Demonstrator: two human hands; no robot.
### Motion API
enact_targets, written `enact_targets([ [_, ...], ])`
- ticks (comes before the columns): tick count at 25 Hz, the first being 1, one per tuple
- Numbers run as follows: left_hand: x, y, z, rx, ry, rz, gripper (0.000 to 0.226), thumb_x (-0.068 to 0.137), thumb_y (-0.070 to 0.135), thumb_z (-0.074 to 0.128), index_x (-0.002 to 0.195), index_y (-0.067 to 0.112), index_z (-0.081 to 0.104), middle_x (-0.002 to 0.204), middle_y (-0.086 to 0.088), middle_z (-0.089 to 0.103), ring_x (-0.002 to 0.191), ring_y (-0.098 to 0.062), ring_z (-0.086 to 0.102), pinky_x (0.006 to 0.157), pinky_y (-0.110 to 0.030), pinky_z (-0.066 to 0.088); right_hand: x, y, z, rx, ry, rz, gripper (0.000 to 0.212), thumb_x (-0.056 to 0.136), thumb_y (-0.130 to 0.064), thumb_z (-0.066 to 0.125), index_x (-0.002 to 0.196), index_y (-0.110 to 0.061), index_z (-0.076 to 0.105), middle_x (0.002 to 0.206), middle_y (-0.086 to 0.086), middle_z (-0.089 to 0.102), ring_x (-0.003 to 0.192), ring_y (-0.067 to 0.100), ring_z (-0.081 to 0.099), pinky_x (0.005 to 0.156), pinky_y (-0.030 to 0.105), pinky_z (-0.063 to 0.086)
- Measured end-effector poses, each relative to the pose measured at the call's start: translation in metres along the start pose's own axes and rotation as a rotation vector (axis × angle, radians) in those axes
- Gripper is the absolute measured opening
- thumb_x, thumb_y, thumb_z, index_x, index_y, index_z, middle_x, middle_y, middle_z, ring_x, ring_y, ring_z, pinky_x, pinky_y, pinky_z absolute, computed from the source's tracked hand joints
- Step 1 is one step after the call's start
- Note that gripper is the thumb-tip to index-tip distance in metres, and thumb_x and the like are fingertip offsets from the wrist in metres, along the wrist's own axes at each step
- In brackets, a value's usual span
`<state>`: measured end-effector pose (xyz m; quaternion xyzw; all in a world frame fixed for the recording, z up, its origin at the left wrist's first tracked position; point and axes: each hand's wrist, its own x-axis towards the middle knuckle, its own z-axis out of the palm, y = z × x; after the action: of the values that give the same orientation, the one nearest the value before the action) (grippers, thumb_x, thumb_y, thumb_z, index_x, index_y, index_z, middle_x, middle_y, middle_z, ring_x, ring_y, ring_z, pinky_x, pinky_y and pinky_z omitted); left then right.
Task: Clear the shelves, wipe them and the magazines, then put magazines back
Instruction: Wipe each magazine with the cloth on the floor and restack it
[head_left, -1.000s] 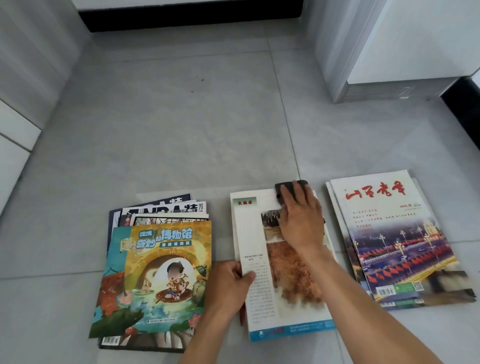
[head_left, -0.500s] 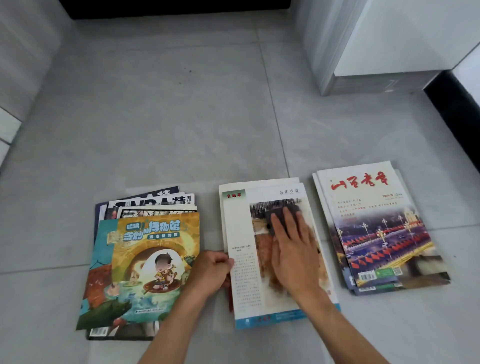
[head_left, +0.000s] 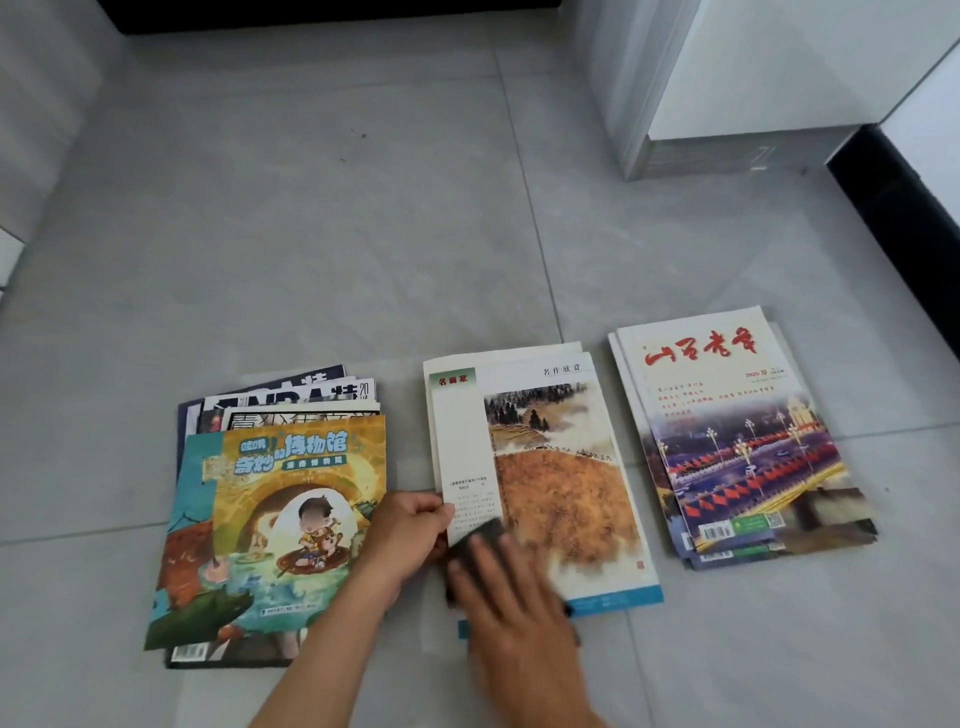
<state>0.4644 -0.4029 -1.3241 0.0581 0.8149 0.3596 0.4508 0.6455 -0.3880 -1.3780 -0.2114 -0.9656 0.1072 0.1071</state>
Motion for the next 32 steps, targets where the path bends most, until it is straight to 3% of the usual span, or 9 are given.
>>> enact_targets([
  [3,-0.001,-0.003,-0.005,-0.015,-0.021,0.019,0.018,0.092,0.015,0.066,0.08,0.016,0.078,0.078,0.006,0.077,0.079,-0.019,0.071,0.074,-0.029,0.055,0.01,0.012,-0.007,0.093,-0.076,-0.129,0.054,0.085,-0.03,0.052,0.138,-0.035,0.056,0.154,-0.007,0.043,0.146,0.022,0.034,0.114,0.042,0.038],
  [9,-0.018,0.008,0.004,-0.231,-0.1,0.097,0.026,0.091,0.001,0.063,0.103,0.021,0.073,0.091,-0.003,0.078,0.068,-0.014,0.069,0.055,-0.023,0.055,0.083,0.094,-0.038,0.282,0.005,0.572,0.045,0.101,-0.03,0.042,0.144,-0.024,0.051,0.158,-0.002,0.037,0.149,0.028,0.025,0.117,0.053,0.032],
  [13,-0.031,0.034,0.024,-0.759,-0.249,0.135,0.032,0.09,0.008,0.056,0.118,0.011,0.07,0.126,-0.011,0.067,0.112,-0.017,0.066,0.086,-0.023,0.057,0.136,0.042,-0.078,1.15,-0.087,0.752,0.038,0.103,-0.026,0.05,0.138,-0.042,0.052,0.14,-0.015,0.057,0.134,0.004,0.049,0.115,0.031,0.036],
  [16,-0.042,0.048,0.024,-0.971,-0.38,0.147,0.042,0.092,0.016,0.044,0.128,0.002,0.061,0.125,-0.02,0.065,0.108,-0.032,0.067,0.073,-0.031,0.06,0.133,0.028,-0.1,1.378,-0.063,0.736,0.048,0.09,-0.038,0.069,0.135,-0.043,0.054,0.119,-0.014,0.071,0.113,0.008,0.066,0.102,0.039,0.05],
  [20,-0.037,0.055,0.01,-0.852,-0.288,0.3,0.038,0.084,0.012,0.055,0.116,-0.005,0.065,0.119,-0.013,0.07,0.107,-0.029,0.068,0.076,-0.032,0.056,0.133,0.046,-0.128,1.451,0.11,0.709,0.056,0.079,0.013,0.065,0.116,-0.029,0.068,0.103,-0.002,0.076,0.085,0.011,0.07,0.064,0.024,0.053],
  [24,-0.018,0.046,-0.016,-0.788,-0.243,0.331,0.063,0.062,0.038,0.085,0.119,0.018,0.066,0.116,-0.006,0.072,0.113,-0.029,0.063,0.084,-0.037,0.05,0.114,0.081,-0.154,1.841,-0.113,0.618,0.071,0.045,0.003,0.083,0.112,-0.014,0.068,0.102,0.012,0.076,0.089,0.024,0.074,0.065,0.028,0.058],
  [27,-0.023,0.035,-0.038,-0.72,-0.483,0.254,0.067,0.031,0.038,0.101,0.089,0.015,0.078,0.096,-0.014,0.075,0.078,-0.023,0.069,0.055,-0.024,0.052,0.104,0.11,-0.163,1.815,-0.262,0.568,0.087,0.025,-0.019,0.101,0.108,-0.013,0.076,0.106,0.02,0.074,0.094,0.032,0.073,0.073,0.037,0.059],
  [30,-0.032,0.044,-0.049,-0.569,-0.475,0.23,0.075,0.031,0.032,0.102,0.098,0.011,0.074,0.107,-0.017,0.073,0.094,-0.031,0.072,0.069,-0.034,0.057,0.107,0.138,-0.156,1.596,-0.251,0.721,0.107,0.028,-0.026,0.103,0.127,-0.013,0.063,0.115,0.018,0.072,0.106,0.034,0.07,0.09,0.044,0.052],
  [32,-0.031,0.055,-0.042,-0.445,-0.269,0.278,0.066,0.044,0.031,0.098,0.102,0.016,0.07,0.102,-0.005,0.076,0.098,-0.025,0.072,0.079,-0.037,0.06,0.111,0.143,-0.147,1.352,-0.155,0.776,0.086,0.046,-0.023,0.1,0.124,-0.018,0.064,0.113,0.009,0.074,0.103,0.025,0.071,0.092,0.036,0.051],
])
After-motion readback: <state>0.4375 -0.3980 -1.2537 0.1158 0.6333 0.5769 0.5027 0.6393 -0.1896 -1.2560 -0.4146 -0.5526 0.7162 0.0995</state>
